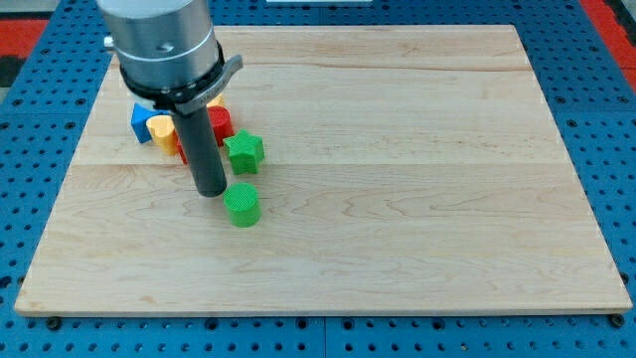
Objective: Push the green circle to the bottom of red star
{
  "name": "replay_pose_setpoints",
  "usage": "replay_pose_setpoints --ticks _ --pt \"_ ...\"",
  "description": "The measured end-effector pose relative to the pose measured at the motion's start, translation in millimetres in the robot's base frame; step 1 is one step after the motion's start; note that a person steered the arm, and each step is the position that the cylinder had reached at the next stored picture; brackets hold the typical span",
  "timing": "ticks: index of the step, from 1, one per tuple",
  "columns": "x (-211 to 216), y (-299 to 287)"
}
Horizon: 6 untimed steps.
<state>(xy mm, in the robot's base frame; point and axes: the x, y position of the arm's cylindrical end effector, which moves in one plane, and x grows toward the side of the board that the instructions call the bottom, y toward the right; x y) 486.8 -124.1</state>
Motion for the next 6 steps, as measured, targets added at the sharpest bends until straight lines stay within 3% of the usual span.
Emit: replay_pose_setpoints --ticks 1,3,4,5,6 --pt "4 -24" --pt "77 -3" --pt "68 56" --pt "24 56" --pt "14 27"
